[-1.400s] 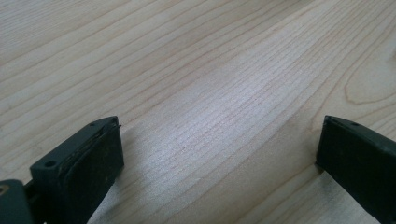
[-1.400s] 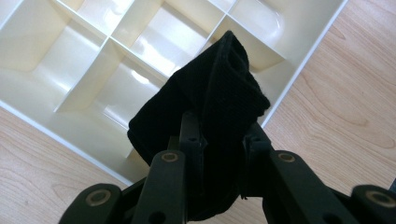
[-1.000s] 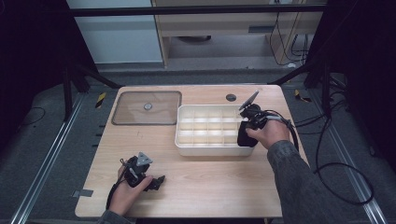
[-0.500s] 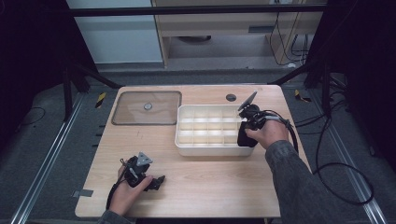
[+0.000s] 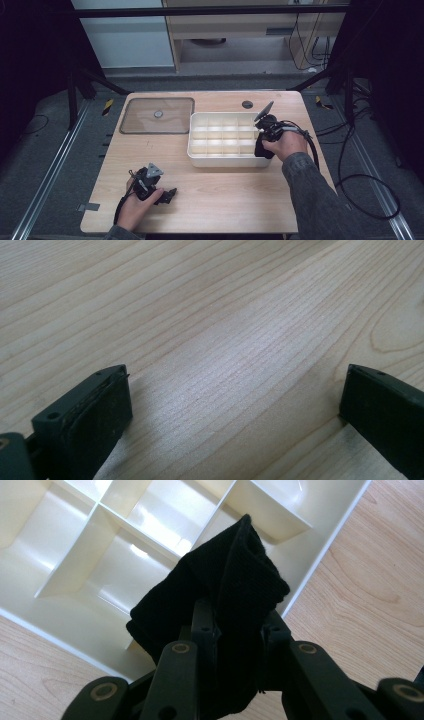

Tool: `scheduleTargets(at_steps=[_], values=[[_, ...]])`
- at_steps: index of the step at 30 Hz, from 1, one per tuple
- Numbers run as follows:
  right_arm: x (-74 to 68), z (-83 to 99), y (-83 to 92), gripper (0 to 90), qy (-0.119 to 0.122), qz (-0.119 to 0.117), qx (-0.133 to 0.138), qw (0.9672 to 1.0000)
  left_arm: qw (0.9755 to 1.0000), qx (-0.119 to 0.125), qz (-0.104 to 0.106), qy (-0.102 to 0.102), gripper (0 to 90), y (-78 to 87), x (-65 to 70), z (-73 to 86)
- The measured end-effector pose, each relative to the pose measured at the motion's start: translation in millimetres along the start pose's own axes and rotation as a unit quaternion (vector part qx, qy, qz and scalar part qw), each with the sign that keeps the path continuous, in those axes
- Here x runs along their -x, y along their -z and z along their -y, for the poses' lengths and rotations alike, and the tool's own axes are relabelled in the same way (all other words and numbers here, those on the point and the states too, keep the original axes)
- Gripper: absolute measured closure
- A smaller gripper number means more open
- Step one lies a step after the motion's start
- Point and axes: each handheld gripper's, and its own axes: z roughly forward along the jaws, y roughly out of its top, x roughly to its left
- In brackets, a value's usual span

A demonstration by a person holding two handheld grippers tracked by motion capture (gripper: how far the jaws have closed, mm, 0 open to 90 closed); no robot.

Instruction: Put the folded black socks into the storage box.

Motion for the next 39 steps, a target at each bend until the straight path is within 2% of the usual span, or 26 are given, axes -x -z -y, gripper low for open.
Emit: scheduleTargets(at_steps=[9,17,22,30,39], values=[[3.4,3.9,-4.1,74.5,-0.021,-0.012,0.010,0.9997,1.0000,0.000,0.000,0.001,0.0,-0.1,0.1,-0.1],[6.2,5.1,-3.9,72.0,-0.026,-0.021,0.015,0.9993,1.0000,0.000,0.000,0.000,0.0,0.0,-0.1,0.0],[7.8,4.6,-1.1,62.7,-0.038,-0.033,0.021,0.9985,1.0000,0.000,0.001,0.000,0.0,0.1,-0.3,0.1],[9.8,6.7,4.5,50.0,-0.046,-0.032,0.027,0.9981,1.0000,0.000,0.001,0.000,0.0,0.1,-0.2,0.0],[13.5,10.2,12.1,43.9,-0.050,-0.037,0.038,0.9973,1.0000,0.000,0.001,0.000,0.0,0.1,-0.2,0.0]])
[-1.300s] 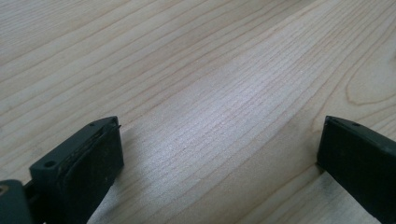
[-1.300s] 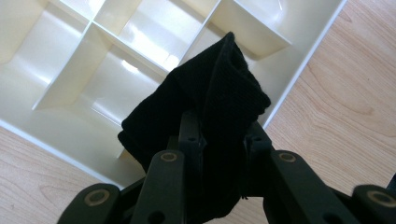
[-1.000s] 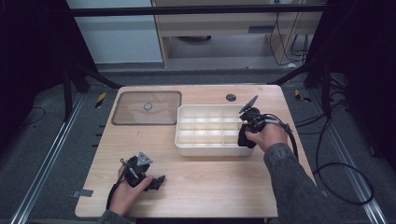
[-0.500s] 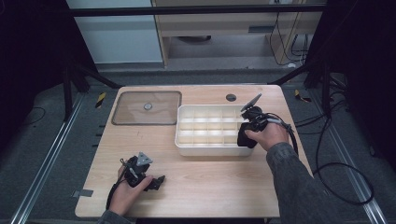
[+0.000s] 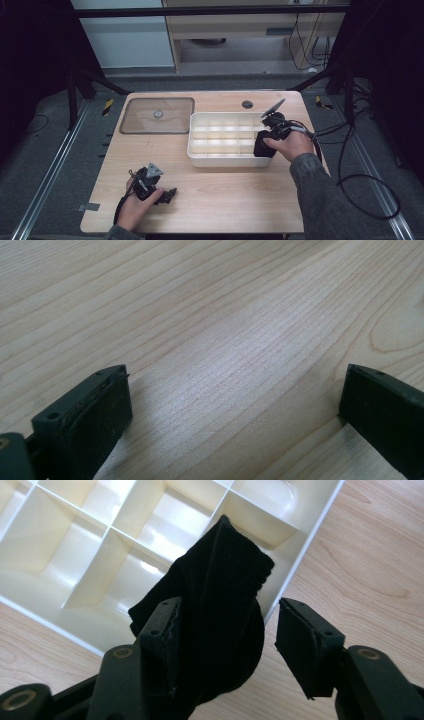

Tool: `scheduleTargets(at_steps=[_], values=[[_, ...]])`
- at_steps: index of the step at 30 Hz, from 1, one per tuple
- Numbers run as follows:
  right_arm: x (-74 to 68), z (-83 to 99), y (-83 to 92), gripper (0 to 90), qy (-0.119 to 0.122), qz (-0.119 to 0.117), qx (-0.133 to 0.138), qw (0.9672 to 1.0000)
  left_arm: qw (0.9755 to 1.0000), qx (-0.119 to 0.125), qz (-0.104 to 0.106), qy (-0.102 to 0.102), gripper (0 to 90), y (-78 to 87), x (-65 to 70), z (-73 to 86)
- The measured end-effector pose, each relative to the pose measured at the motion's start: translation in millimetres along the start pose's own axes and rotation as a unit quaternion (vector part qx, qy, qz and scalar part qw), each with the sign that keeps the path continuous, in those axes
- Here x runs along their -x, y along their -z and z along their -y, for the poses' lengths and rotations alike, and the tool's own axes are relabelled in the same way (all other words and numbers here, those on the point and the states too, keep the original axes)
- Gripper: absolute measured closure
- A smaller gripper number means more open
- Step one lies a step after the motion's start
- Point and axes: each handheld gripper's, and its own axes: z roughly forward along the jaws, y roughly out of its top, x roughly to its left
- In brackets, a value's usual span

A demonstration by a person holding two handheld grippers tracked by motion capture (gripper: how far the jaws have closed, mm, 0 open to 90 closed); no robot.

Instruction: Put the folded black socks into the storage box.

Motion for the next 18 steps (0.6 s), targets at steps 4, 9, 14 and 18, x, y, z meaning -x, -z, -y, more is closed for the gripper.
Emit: scheduleTargets(at_steps=[4,9,14,18], values=[[0.8,0.7,6.8,43.2,-0.002,-0.007,0.009,0.9999,1.0000,0.000,0.000,0.000,0.0,0.0,0.0,0.0],[-1.4,-0.6,14.4,43.1,0.002,-0.008,0.016,0.9998,1.0000,0.000,0.000,0.000,0.0,0.0,0.0,0.0],[-5.9,-4.4,26.9,46.4,0.011,-0.008,0.027,0.9995,1.0000,0.000,0.000,0.000,0.0,0.0,0.1,0.0],[-11.4,-8.0,34.8,53.3,0.021,-0.008,0.027,0.9994,1.0000,0.000,0.000,0.000,0.0,0.0,0.1,0.0]])
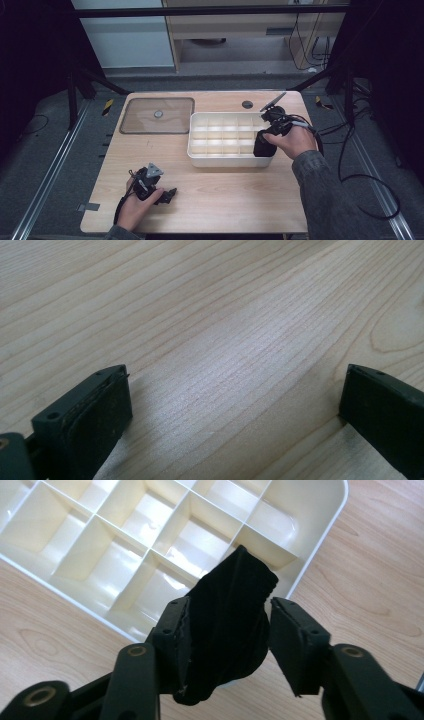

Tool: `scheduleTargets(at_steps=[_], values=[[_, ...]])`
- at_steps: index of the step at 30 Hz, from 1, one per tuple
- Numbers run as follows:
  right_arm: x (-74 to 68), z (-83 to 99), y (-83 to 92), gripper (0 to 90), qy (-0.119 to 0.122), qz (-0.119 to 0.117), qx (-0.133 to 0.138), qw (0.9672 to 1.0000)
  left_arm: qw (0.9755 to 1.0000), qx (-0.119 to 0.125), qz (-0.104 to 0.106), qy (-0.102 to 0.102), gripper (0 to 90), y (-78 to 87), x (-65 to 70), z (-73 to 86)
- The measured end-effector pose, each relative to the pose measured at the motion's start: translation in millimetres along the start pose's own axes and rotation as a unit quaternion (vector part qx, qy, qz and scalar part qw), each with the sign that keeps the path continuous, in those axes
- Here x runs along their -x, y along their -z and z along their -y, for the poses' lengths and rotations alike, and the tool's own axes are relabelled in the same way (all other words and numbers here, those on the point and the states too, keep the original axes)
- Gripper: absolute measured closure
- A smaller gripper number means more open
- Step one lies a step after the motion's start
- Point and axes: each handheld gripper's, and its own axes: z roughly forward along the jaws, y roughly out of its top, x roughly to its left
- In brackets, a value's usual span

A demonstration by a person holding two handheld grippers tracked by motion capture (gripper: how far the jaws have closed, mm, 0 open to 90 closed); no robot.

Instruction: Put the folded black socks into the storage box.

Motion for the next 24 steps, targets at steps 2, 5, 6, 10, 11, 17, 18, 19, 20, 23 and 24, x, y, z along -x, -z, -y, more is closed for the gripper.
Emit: scheduleTargets(at_steps=[2,5,6,10,11,17,18,19,20,23,24], values=[[-4.0,-3.8,4.7,62.8,0.012,-0.002,-0.001,0.9999,1.0000,0.000,0.000,0.000,0.0,0.0,0.0,0.0],[-7.1,-6.6,7.8,74.0,0.020,-0.001,-0.003,0.9998,1.0000,-0.001,0.000,0.000,0.0,0.2,-0.1,-0.1],[-7.1,-6.6,7.8,74.0,0.020,-0.001,-0.003,0.9998,1.0000,-0.001,0.000,0.000,0.0,0.2,-0.1,-0.1],[-8.0,-9.3,9.8,89.7,0.026,-0.001,-0.010,0.9996,1.0000,-0.001,0.001,0.000,0.0,0.2,-0.2,-0.1],[-7.7,-9.8,9.7,90.0,0.027,0.000,-0.011,0.9996,1.0000,-0.001,0.001,0.000,0.0,0.2,-0.2,-0.1],[-6.5,-12.3,10.4,90.0,0.031,0.004,-0.012,0.9994,1.0000,-0.002,0.001,0.000,0.0,0.2,-0.2,-0.2],[-6.3,-12.7,9.3,90.0,0.031,0.005,-0.013,0.9994,1.0000,-0.002,0.001,0.000,0.0,0.2,-0.2,-0.2],[-5.9,-12.9,7.8,90.0,0.032,0.006,-0.014,0.9994,1.0000,-0.001,0.001,0.000,0.0,0.2,-0.2,-0.1],[-5.1,-13.0,6.0,90.0,0.033,0.007,-0.014,0.9993,1.0000,-0.001,0.001,0.000,0.0,0.2,-0.2,-0.1],[-4.0,-13.4,-0.3,90.0,0.032,0.014,-0.019,0.9992,1.0000,-0.001,0.002,0.000,0.0,0.3,-0.3,0.0],[-4.0,-13.4,-0.3,90.0,0.032,0.014,-0.019,0.9992,1.0000,-0.001,0.002,0.000,0.0,0.3,-0.3,0.0]])
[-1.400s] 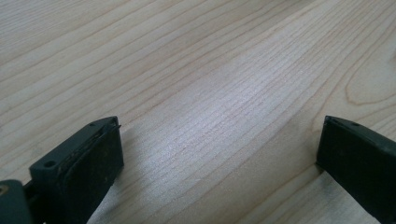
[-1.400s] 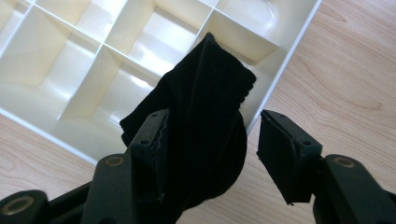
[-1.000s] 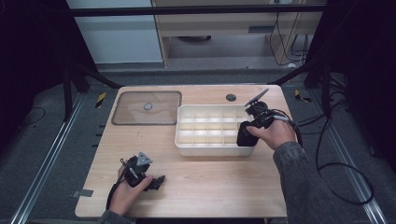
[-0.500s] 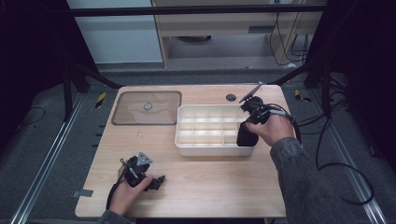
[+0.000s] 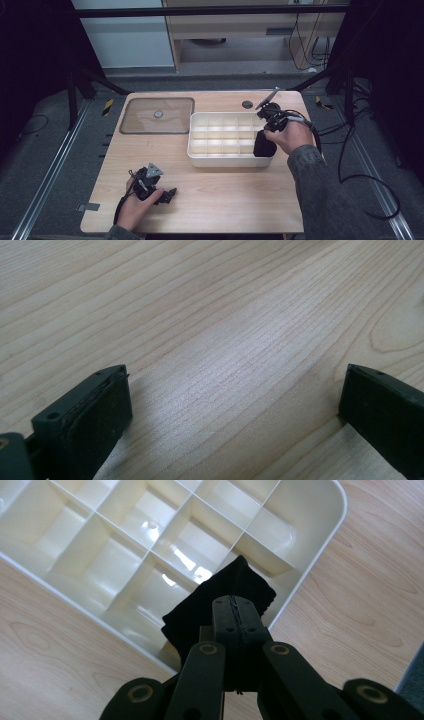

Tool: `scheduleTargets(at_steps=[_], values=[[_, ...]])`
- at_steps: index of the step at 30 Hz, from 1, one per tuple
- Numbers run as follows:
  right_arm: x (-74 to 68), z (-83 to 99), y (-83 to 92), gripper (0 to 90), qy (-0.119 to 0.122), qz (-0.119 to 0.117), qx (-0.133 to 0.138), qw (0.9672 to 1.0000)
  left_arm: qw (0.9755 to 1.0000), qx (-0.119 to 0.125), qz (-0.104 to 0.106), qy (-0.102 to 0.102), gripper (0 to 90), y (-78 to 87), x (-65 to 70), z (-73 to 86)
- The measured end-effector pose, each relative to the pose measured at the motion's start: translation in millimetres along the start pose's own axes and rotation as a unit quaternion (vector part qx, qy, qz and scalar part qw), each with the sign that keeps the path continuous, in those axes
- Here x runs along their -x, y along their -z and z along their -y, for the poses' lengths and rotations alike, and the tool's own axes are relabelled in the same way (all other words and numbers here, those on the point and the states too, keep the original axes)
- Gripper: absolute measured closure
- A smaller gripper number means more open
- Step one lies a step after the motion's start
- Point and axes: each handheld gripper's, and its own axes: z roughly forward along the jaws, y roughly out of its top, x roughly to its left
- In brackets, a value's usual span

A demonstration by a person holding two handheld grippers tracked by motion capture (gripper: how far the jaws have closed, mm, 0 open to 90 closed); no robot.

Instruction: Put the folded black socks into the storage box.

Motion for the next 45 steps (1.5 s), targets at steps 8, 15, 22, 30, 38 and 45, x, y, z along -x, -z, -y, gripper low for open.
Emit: scheduleTargets(at_steps=[8,15,22,30,38,45], values=[[1.5,1.5,-17.5,90.0,0.007,0.001,-0.011,0.9999,1.0000,0.002,-0.001,0.000,0.0,-0.2,0.0,0.2],[1.6,6.0,-29.9,90.0,0.006,-0.001,-0.024,0.9997,1.0000,0.002,-0.001,0.000,0.0,-0.2,0.0,0.2],[1.1,11.7,-38.8,90.0,0.005,-0.007,-0.031,0.9995,1.0000,0.002,-0.001,-0.001,0.0,-0.2,0.0,0.2],[-3.4,16.0,-49.1,90.0,0.004,-0.013,-0.034,0.9993,1.0000,0.002,-0.001,-0.001,0.0,-0.2,0.0,0.3],[-3.8,17.9,-51.9,90.0,0.004,-0.012,-0.034,0.9994,1.0000,0.002,-0.001,0.000,0.0,-0.3,0.0,0.2],[-6.5,19.2,-55.1,90.0,0.005,-0.008,-0.038,0.9992,1.0000,0.002,-0.001,0.000,0.0,-0.3,0.0,0.2]])
